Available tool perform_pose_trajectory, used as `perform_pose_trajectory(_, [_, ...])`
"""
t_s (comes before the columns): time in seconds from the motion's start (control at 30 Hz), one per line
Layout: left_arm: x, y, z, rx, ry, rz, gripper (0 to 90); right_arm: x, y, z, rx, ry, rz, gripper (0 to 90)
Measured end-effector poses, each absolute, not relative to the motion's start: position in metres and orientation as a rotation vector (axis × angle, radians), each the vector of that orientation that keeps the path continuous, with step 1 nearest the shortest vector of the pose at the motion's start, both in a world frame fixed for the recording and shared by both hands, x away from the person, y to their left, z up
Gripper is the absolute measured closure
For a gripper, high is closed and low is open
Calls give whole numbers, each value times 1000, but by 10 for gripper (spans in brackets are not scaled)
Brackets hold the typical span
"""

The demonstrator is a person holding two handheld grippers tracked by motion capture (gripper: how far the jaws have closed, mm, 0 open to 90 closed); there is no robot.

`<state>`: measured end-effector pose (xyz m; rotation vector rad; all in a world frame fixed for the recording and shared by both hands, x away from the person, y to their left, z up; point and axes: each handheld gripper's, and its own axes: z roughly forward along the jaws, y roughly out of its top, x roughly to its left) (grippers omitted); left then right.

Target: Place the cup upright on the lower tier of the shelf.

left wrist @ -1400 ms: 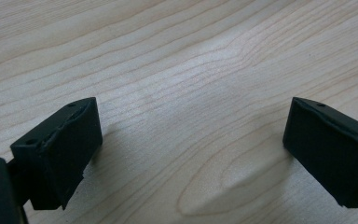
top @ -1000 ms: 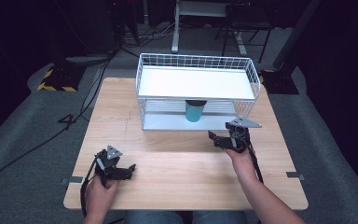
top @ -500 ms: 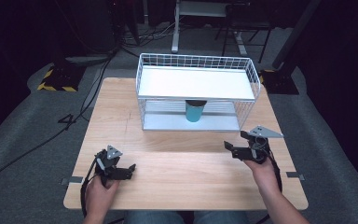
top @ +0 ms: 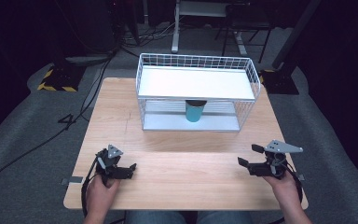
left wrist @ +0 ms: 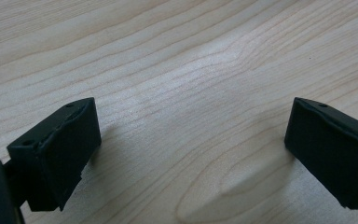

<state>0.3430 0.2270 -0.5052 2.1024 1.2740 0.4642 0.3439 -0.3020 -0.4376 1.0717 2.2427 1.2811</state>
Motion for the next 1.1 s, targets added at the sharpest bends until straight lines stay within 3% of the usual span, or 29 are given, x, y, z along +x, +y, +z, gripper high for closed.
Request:
perform_pose_trajectory(0.3, [343,227,-505,2102,1274,464,39,330,-320,-473,1067,2245,1330,159])
perform_pose_trajectory(0.67, [343,227,-505,2102,1274,463,39,336,-313,-501,1129,2356,1127,158])
perform_pose_trajectory(1.1, [343,227,-505,2102,1274,464,39,336,-303,-505,1098,2359,1026,139])
